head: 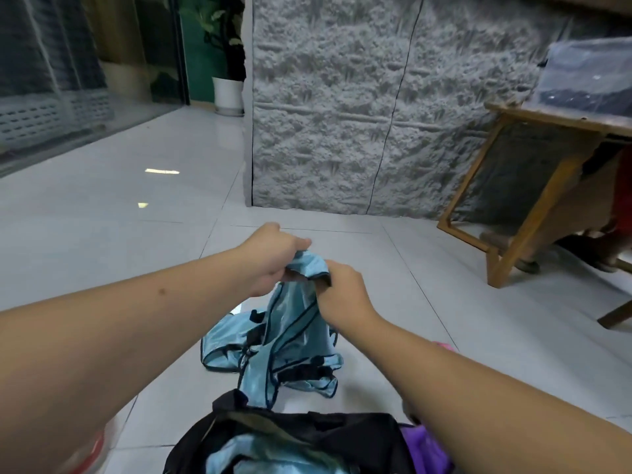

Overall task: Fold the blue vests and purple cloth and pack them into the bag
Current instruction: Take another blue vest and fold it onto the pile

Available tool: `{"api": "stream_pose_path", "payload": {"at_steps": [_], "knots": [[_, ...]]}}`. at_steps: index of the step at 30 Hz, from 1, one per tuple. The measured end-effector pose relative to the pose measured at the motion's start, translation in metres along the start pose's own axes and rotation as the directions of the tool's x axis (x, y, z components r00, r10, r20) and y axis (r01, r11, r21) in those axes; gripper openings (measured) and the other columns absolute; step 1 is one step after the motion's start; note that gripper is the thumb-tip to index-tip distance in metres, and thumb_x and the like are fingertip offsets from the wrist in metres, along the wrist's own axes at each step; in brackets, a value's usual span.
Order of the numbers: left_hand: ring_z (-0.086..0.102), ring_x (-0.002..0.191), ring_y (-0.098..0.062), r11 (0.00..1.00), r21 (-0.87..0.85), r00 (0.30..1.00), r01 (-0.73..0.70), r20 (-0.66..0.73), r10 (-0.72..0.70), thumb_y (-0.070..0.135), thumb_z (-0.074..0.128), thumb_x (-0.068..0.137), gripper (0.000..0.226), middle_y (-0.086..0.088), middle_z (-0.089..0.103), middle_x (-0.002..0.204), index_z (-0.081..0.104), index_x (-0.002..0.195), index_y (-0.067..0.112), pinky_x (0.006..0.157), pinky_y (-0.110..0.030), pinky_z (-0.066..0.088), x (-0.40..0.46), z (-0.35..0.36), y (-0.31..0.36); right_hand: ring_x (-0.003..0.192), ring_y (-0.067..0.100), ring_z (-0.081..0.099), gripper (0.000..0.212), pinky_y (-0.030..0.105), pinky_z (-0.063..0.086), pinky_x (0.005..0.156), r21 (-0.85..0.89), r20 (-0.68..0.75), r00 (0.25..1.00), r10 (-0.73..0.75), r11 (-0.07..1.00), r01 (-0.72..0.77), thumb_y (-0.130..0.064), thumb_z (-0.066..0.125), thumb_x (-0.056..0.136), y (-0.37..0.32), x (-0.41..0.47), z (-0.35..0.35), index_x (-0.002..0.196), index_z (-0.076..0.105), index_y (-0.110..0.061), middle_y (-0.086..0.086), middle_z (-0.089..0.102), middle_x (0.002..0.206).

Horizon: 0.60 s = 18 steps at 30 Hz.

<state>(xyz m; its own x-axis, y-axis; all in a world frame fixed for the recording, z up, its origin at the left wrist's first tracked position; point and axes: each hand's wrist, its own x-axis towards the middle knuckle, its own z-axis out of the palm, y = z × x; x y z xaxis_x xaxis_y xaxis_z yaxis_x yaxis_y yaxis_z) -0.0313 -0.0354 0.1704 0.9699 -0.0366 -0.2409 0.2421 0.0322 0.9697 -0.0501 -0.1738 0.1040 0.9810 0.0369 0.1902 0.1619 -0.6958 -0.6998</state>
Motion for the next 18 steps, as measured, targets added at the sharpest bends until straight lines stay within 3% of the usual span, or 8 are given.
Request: {"api": "stream_pose_path", "payload": {"at_steps": [2,5,8,11,12,14,16,18], "knots": [[0.069,0.094,-0.032,1.000,-0.028,1.000,-0.011,0.001,0.011,0.004,0.064,0.099,0.061,-0.019,0.061,0.115,0.036,0.154,0.009,0.069,-0.044,0.062,-0.004,-0.004,0.018,0.071,0.014,0.057,0.025,0.022,0.041,0.057,0.025,-0.002,1.000,-0.009,1.000,0.009,-0.005,0.048,0.099,-0.012,0.010,-0.018,0.089,0.069,-0.015,0.002,0.070,0.084],[0.073,0.090,-0.026,1.000,0.003,0.994,-0.023,0.108,0.023,0.004,0.062,0.097,0.028,-0.019,0.071,0.122,0.065,0.125,0.001,0.074,-0.040,0.063,-0.009,-0.014,0.047,0.070,0.017,0.052,0.029,0.029,0.039,0.058,0.083,-0.003,1.000,-0.027,0.996,0.027,-0.005,0.049,0.100,-0.034,0.021,-0.045,0.080,0.067,-0.015,-0.001,0.064,0.076],[0.068,0.095,-0.023,0.997,-0.061,0.948,-0.046,0.313,0.063,-0.014,0.043,0.087,0.040,-0.014,0.072,0.109,0.070,0.115,0.000,0.083,-0.037,0.062,-0.019,-0.022,0.076,0.068,0.017,0.046,0.028,0.031,0.034,0.057,0.092,-0.035,0.998,-0.046,0.995,0.049,-0.010,0.053,0.103,-0.056,0.031,-0.071,0.079,0.065,-0.015,-0.003,0.057,0.072],[0.068,0.095,-0.026,0.943,0.238,0.931,-0.235,0.334,0.147,-0.025,0.052,0.082,0.050,-0.021,0.070,0.113,0.070,0.119,0.003,0.078,-0.032,0.063,-0.020,-0.024,0.095,0.066,0.019,0.044,0.023,0.031,0.032,0.057,0.100,-0.071,0.997,-0.038,0.994,0.045,0.003,0.046,0.093,-0.075,0.043,-0.091,0.086,0.067,-0.002,0.004,0.056,0.072],[0.067,0.093,-0.025,0.847,0.421,0.932,-0.325,0.297,0.211,-0.020,0.064,0.081,0.050,-0.020,0.070,0.112,0.071,0.119,0.010,0.079,-0.033,0.063,-0.019,-0.023,0.097,0.066,0.020,0.045,0.025,0.031,0.033,0.058,0.108,-0.076,0.997,-0.029,0.993,0.038,0.007,0.043,0.089,-0.082,0.046,-0.096,0.088,0.068,0.000,0.007,0.057,0.073],[0.063,0.086,-0.022,0.550,0.703,0.886,-0.451,0.277,0.373,-0.001,0.082,0.077,0.043,-0.008,0.070,0.102,0.070,0.109,0.025,0.071,-0.027,0.056,-0.019,-0.018,0.103,0.064,0.021,0.044,0.023,0.031,0.033,0.058,0.109,-0.086,0.996,-0.030,0.993,0.040,0.009,0.043,0.086,-0.094,0.049,-0.105,0.080,0.063,-0.001,0.009,0.054,0.070],[0.059,0.085,-0.018,0.299,0.805,0.807,-0.513,0.333,0.488,0.013,0.089,0.075,0.040,0.002,0.066,0.096,0.067,0.105,0.027,0.064,-0.025,0.044,-0.021,-0.014,0.106,0.063,0.020,0.037,0.023,0.031,0.028,0.056,0.103,-0.097,0.995,-0.028,0.994,0.038,0.008,0.044,0.086,-0.099,0.051,-0.109,0.072,0.055,-0.006,0.006,0.046,0.066],[0.056,0.090,-0.018,0.143,0.836,0.764,-0.529,0.397,0.508,0.019,0.089,0.077,0.039,0.004,0.061,0.097,0.064,0.108,0.020,0.070,-0.028,0.041,-0.022,-0.009,0.108,0.064,0.021,0.037,0.020,0.033,0.028,0.058,0.108,-0.092,0.995,-0.023,0.994,0.033,0.007,0.043,0.085,-0.098,0.052,-0.111,0.071,0.053,-0.004,0.007,0.045,0.066]]}}
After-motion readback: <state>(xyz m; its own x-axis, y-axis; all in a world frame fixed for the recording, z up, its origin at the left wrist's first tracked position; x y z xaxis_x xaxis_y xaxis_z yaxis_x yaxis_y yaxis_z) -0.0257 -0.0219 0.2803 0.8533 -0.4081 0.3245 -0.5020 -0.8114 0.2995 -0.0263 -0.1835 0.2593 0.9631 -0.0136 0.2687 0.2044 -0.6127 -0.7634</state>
